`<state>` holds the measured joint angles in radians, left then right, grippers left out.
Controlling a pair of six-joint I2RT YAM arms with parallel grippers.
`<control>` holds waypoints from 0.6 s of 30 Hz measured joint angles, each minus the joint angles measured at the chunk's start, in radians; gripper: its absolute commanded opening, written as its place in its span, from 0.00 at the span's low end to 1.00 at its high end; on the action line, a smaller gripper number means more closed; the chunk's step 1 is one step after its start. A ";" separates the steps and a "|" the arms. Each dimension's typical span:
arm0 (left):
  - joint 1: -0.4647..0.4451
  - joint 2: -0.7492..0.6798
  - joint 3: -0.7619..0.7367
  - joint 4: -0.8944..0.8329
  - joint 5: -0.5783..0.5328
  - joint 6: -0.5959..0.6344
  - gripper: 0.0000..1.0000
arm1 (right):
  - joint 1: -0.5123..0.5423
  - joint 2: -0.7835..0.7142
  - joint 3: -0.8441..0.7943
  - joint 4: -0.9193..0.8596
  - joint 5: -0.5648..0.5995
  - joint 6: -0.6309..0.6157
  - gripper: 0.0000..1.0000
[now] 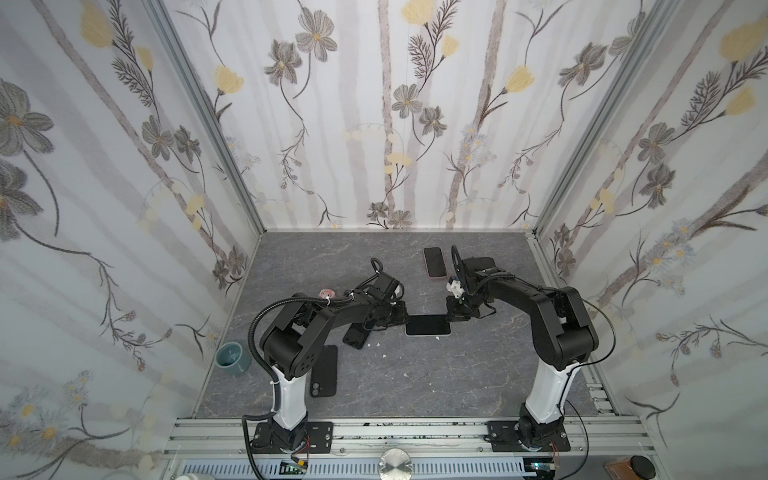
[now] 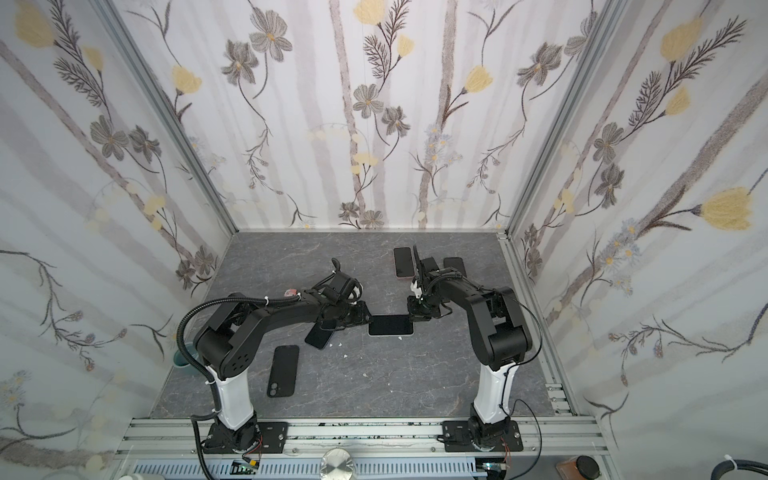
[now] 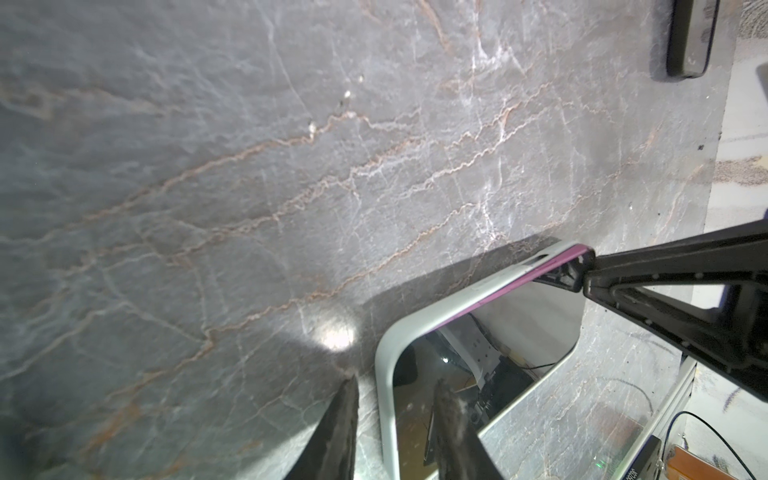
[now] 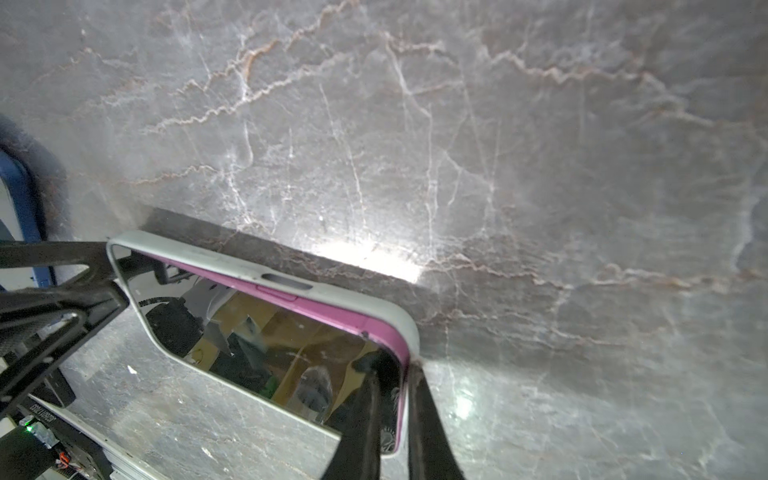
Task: Put the phone into the phone case
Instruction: 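Pinch the case rim over the phone edge with the right gripper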
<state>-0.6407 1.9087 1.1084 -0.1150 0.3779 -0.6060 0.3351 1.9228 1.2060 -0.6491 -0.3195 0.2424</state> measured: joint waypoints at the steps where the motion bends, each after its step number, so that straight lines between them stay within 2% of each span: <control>1: 0.000 0.000 0.000 0.000 0.000 0.000 0.33 | -0.001 0.000 -0.002 0.003 -0.004 0.000 0.09; 11: -0.001 0.004 -0.014 0.018 0.005 -0.004 0.33 | 0.009 0.000 -0.007 0.010 0.018 0.010 0.10; 18: -0.001 0.007 -0.017 0.036 0.012 -0.005 0.32 | 0.040 0.000 -0.007 0.010 0.084 0.030 0.08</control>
<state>-0.6415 1.9160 1.0912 -0.0792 0.3897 -0.6106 0.3748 1.9228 1.1988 -0.6388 -0.2352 0.2726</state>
